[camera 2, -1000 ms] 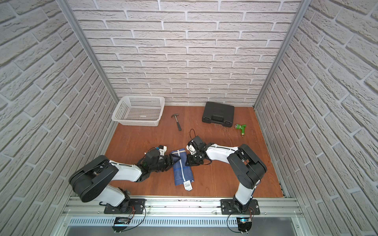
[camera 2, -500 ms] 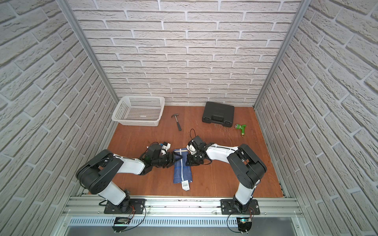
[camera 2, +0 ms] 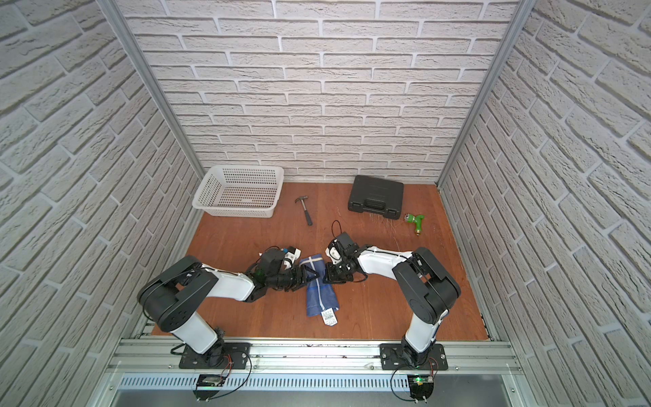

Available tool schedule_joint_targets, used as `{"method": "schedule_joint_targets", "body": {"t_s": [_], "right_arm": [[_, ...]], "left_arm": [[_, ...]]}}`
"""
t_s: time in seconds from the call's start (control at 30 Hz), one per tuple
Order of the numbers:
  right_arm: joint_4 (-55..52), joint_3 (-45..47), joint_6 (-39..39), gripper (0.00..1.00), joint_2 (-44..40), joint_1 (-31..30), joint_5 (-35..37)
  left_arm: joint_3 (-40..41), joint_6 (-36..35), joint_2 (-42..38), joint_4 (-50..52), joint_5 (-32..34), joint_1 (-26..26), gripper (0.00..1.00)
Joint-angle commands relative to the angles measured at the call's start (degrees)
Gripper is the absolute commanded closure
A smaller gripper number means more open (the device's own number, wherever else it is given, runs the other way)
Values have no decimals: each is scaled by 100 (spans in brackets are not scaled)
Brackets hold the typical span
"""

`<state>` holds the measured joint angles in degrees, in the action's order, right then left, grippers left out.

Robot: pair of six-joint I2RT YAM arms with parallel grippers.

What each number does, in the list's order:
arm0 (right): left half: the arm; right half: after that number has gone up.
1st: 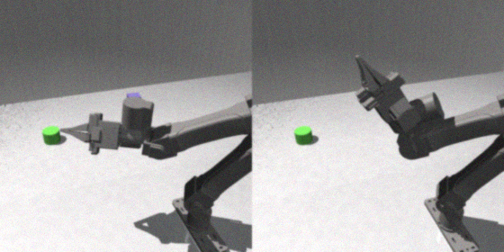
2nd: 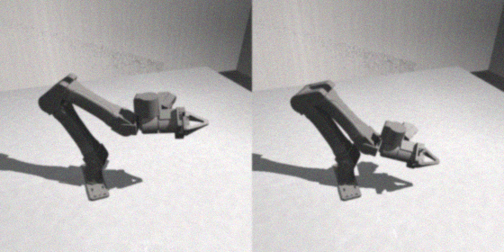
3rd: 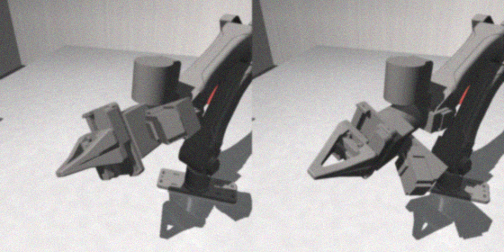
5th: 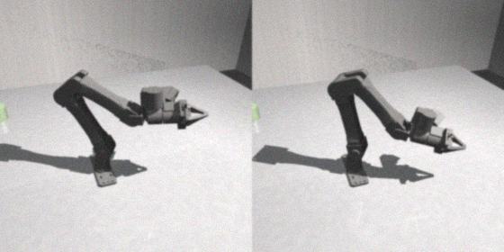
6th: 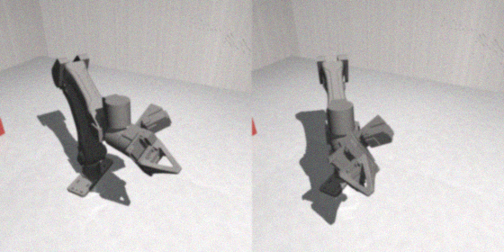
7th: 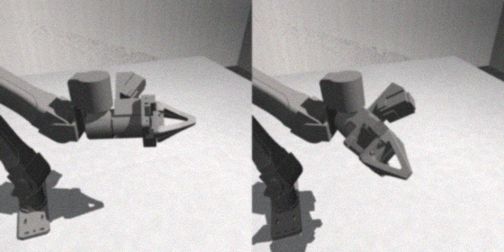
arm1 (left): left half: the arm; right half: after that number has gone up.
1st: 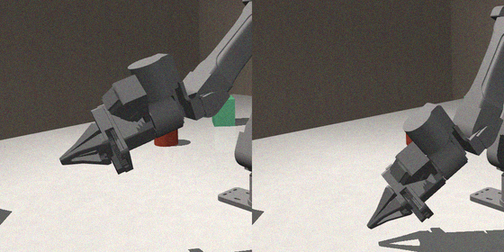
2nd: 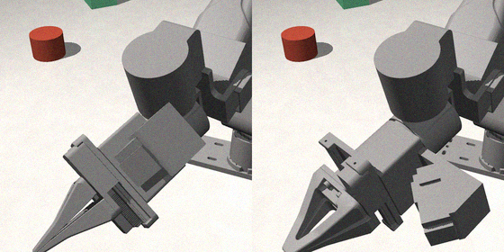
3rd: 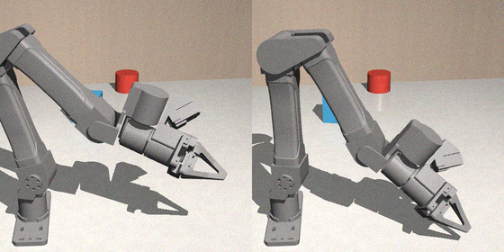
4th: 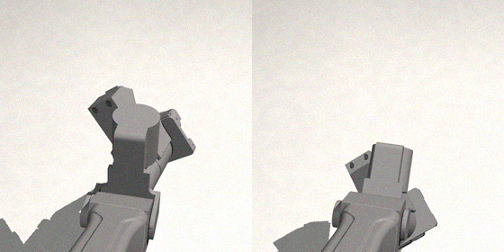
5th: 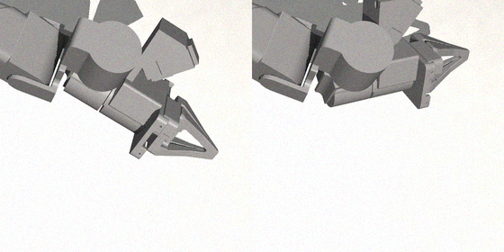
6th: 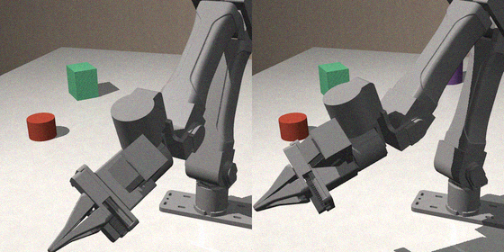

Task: Roll up the pillowcase
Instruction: Roll the pillowcase at the center of the board, then pick up the pillowcase at the center of the board.

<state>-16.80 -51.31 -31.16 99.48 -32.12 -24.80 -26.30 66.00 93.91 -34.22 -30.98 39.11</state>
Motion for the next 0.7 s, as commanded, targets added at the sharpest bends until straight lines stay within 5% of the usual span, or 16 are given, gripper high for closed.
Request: {"method": "schedule_joint_targets", "body": {"t_s": [0.0, 0.33, 0.67], "right_arm": [[-249, 237, -58, 85, 149, 100, 645], [-394, 313, -74, 91, -34, 144, 766], [-350, 387, -136, 93, -87, 144, 719]], "left_arm": [[214, -262, 41, 1792, -75, 70, 39], [297, -265, -1477, 3212, 406, 14, 33], [760, 1242, -923, 832, 1127, 716, 28]]}}
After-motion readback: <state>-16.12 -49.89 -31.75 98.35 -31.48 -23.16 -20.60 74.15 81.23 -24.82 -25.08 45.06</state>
